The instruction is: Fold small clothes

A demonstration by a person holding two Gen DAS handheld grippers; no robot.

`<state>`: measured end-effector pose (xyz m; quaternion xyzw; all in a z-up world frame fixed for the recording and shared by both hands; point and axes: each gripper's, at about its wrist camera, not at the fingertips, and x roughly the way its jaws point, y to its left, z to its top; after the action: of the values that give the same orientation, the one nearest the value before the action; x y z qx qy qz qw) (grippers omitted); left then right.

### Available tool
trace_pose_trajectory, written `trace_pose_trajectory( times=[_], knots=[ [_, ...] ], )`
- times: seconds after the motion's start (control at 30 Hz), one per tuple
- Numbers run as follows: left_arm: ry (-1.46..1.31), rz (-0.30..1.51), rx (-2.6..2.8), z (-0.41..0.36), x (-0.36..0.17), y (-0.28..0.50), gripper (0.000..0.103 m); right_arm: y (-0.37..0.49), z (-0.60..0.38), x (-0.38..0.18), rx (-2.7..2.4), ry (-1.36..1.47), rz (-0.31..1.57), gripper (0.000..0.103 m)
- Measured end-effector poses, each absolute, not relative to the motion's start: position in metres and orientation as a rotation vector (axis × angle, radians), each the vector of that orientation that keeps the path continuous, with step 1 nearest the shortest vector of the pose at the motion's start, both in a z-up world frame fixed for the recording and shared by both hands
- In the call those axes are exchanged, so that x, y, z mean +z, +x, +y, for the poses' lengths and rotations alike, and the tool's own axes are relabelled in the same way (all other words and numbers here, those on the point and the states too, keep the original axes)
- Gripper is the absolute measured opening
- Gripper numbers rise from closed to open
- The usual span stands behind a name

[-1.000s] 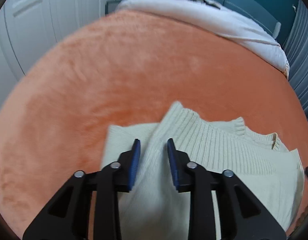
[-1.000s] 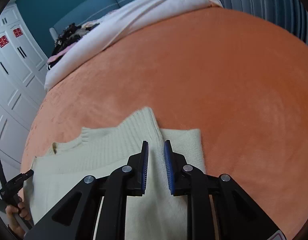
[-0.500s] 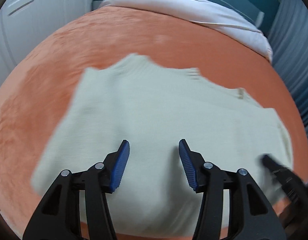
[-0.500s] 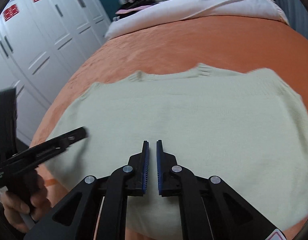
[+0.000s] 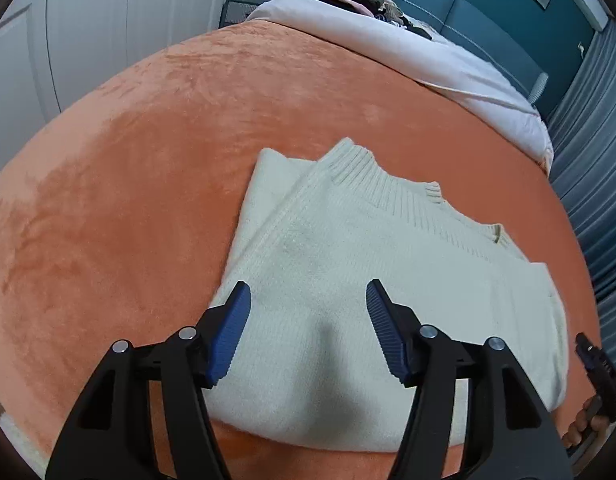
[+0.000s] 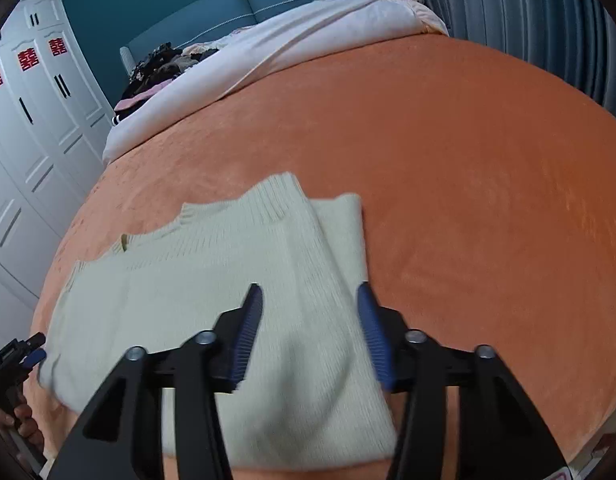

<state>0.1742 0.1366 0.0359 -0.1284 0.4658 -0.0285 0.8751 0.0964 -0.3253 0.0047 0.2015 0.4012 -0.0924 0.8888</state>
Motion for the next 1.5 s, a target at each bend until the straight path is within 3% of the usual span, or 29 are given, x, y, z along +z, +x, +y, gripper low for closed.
trace_pose_trajectory(
  times=[0.07, 0.1, 0.13, 0.17, 0.27, 0.37, 0.43, 0.7, 0.77, 0.83, 1.0, 1.07, 1.1, 1.13, 1.17, 1.2, 1.23, 1.37, 1.5],
  knots=[
    [-0.23, 1.002, -0.047, 0.133, 0.029, 0.182, 0.058, 0.12, -0.326, -0.012, -0.213, 0.406, 0.915, 0.059],
    [-0.217, 1.018, -0.041, 0.132, 0.024, 0.185, 0.058, 0.13, -0.325, -0.02, -0.22, 0.394, 0.966, 0.053],
    [-0.204, 1.025, -0.039, 0.131, 0.022, 0.187, 0.058, 0.138, -0.323, -0.024, -0.196, 0.399, 0.987, 0.016],
    [-0.184, 1.025, -0.035, 0.13, 0.021, 0.188, 0.058, 0.135, -0.323, -0.014, -0.182, 0.416, 0.953, 0.011],
    [-0.162, 1.027, -0.033, 0.129, 0.02, 0.187, 0.058, 0.112, -0.333, 0.021, -0.176, 0.457, 0.788, 0.01],
    [-0.122, 1.036, -0.022, 0.124, 0.013, 0.189, 0.058, 0.122, -0.347, -0.031, -0.226, 0.46, 0.962, 0.009],
    [-0.081, 1.034, -0.009, 0.118, 0.011, 0.19, 0.058, 0.118, -0.345, -0.034, -0.219, 0.435, 0.939, 0.009],
    [-0.199, 1.012, -0.023, 0.135, 0.039, 0.164, 0.059, 0.047, -0.326, 0.036, -0.217, 0.461, 0.828, 0.024],
    [-0.267, 1.005, -0.015, 0.149, 0.044, 0.144, 0.074, 0.02, -0.328, 0.031, -0.255, 0.471, 0.85, 0.054],
    [-0.355, 0.999, 0.034, 0.166, 0.042, 0.122, 0.086, 0.005, -0.33, 0.018, -0.291, 0.51, 0.878, 0.063],
    [-0.681, 1.065, 0.093, 0.201, 0.001, 0.097, 0.092, -0.001, -0.336, -0.029, -0.23, 0.715, 0.94, 0.065],
    [-0.681, 1.027, 0.126, 0.198, 0.001, 0.102, 0.093, 0.012, -0.333, -0.03, -0.217, 0.735, 0.926, 0.064],
    [-0.669, 1.023, 0.114, 0.194, 0.004, 0.108, 0.091, 0.021, -0.331, -0.028, -0.218, 0.745, 0.925, 0.062],
    [-0.672, 1.02, 0.069, 0.19, 0.007, 0.116, 0.074, 0.027, -0.328, -0.023, -0.212, 0.756, 0.916, 0.049],
    [-0.689, 1.039, 0.017, 0.186, 0.007, 0.125, 0.04, 0.034, -0.327, -0.016, -0.18, 0.764, 0.898, 0.023],
    [-0.704, 1.088, -0.004, 0.182, 0.006, 0.135, 0.028, 0.037, -0.328, -0.006, -0.154, 0.764, 0.88, 0.013],
    [-0.713, 1.096, -0.002, 0.182, 0.008, 0.14, 0.013, 0.035, -0.329, 0.005, -0.134, 0.765, 0.845, 0.012],
    [-0.71, 1.034, -0.048, 0.187, 0.042, 0.123, 0.009, 0.01, -0.339, 0.043, -0.083, 0.776, 0.781, 0.01],
    [-0.651, 1.086, -0.065, 0.194, 0.044, 0.085, 0.009, -0.029, -0.347, 0.028, -0.116, 0.743, 0.878, 0.009]
  ],
)
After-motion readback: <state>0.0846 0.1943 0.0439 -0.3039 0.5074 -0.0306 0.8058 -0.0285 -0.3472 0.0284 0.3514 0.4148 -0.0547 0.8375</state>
